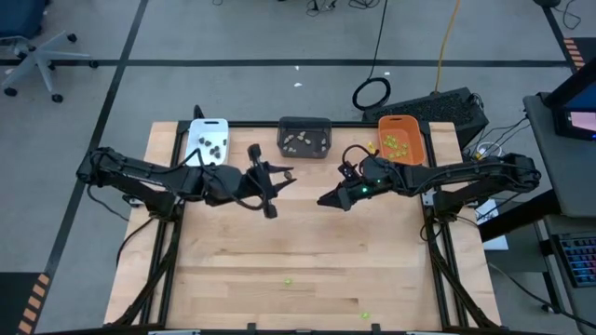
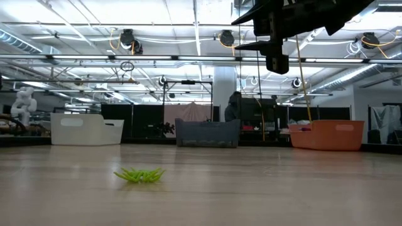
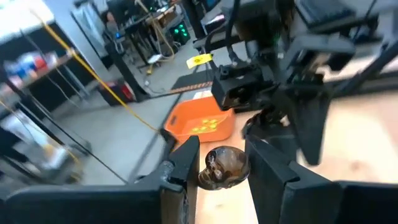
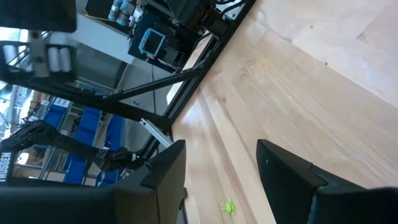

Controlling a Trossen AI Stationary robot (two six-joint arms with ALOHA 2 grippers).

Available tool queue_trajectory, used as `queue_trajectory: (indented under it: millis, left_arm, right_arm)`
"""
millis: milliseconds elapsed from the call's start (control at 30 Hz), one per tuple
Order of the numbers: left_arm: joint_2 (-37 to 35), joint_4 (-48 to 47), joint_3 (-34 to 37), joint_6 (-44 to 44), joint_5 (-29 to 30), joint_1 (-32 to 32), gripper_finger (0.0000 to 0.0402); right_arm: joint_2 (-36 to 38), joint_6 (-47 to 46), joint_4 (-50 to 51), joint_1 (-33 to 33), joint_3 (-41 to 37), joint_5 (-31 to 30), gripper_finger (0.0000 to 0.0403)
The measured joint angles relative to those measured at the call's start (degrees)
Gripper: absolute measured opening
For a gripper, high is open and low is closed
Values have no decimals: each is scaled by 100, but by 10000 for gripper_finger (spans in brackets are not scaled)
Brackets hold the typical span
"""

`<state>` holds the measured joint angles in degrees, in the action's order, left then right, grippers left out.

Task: Sort Halloween decoration
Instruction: Put the black toy skull into the white bin

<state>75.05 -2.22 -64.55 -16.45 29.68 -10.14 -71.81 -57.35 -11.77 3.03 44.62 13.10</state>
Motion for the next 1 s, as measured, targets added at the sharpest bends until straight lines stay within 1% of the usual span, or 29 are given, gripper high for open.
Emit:
queue_trajectory:
  millis: [200,467,533,600,800,900,1000]
  left_arm:
    - [0,-59,0,1812,-19,-2,102]
    - [0,-174,0,4481,-109,72,102]
    - [0,-220,0,4931,-177,102,102]
    - [0,-249,0,5088,-224,127,102]
    - [-11,-395,0,4630,-293,270,102]
    - [-132,-693,0,4347,-481,400,102]
    - [-359,-1230,0,4262,-566,560,102]
  right_arm:
    - [0,21,0,0,0,-259,183]
    - [0,290,-11,-1,0,-282,183]
    - [0,324,-11,0,0,-282,183]
    - [0,388,-7,0,0,-282,183]
    - [0,471,2,0,0,-282,183]
    - [0,514,4,0,0,-282,183]
    - [0,535,7,0,0,-282,183]
